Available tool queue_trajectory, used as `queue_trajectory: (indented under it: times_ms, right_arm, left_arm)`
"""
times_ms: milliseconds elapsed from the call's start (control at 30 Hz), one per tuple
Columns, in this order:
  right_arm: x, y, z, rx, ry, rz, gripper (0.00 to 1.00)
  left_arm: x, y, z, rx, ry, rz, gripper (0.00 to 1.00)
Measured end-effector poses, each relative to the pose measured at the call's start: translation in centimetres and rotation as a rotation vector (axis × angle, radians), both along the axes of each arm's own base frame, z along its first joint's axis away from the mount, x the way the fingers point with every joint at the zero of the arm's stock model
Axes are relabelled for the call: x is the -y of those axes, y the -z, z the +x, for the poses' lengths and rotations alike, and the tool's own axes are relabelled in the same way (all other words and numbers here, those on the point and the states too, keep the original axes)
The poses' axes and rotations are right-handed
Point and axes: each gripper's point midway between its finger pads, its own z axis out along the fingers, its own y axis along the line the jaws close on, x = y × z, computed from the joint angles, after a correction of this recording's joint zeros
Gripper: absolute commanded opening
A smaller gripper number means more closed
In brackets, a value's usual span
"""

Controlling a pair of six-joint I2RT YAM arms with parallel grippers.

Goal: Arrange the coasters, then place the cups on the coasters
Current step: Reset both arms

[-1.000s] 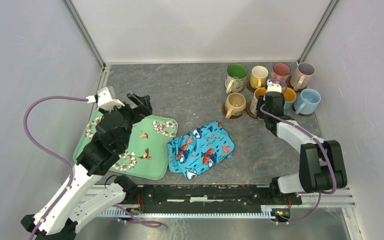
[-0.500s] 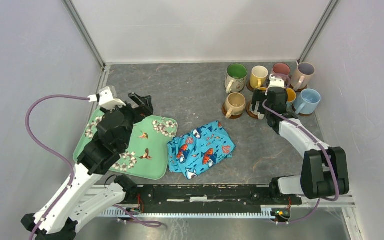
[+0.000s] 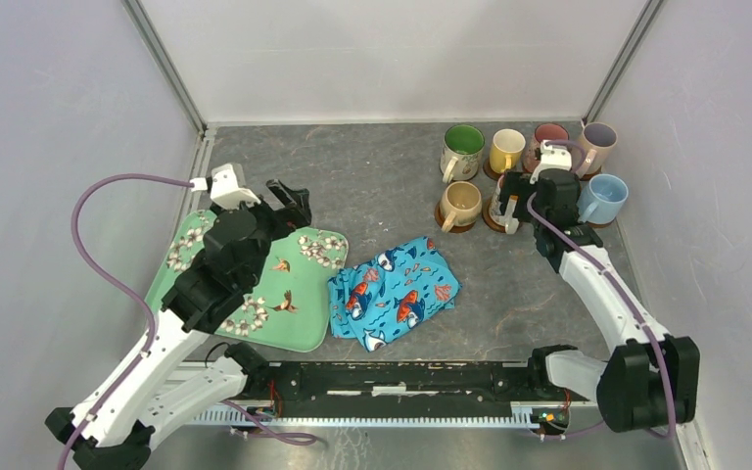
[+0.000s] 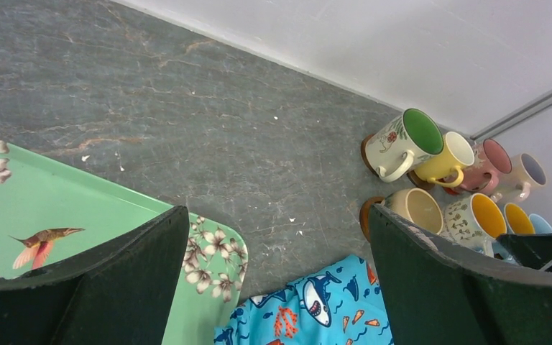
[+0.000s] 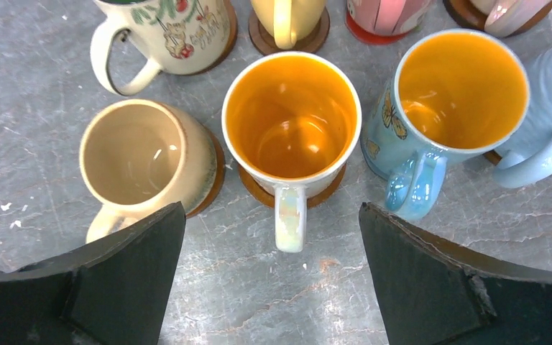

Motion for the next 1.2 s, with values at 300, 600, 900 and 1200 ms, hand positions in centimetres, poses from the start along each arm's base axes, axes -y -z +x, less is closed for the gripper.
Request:
queue_trajectory:
  times_ms: [300,600,900,1200]
  right_arm:
    - [-2.6,-3.7,-1.5,0.087,-0.098,0.031,0.98]
    - [-8.7,-5.1,-3.9,0.119,-0.289,0.051,0.98]
    - [-10.7,-6.6,-5.2,0.161,-0.366,0.074,0.98]
    - [-10.6,-6.9,-5.3,0.171,-0.369,0.068,0.98]
  left_arm:
    - [2.3,1.7,1.0,-0.056,0.078,0.021,1.00]
    - [5.2,4.8,2.0,-0.148,0.184,0.080,1.00]
    - [7.0,7.1,2.5,-0.211,0.283,0.171,1.00]
    - [7.5,7.7,2.8,-0.224,0.309,0.208,1.00]
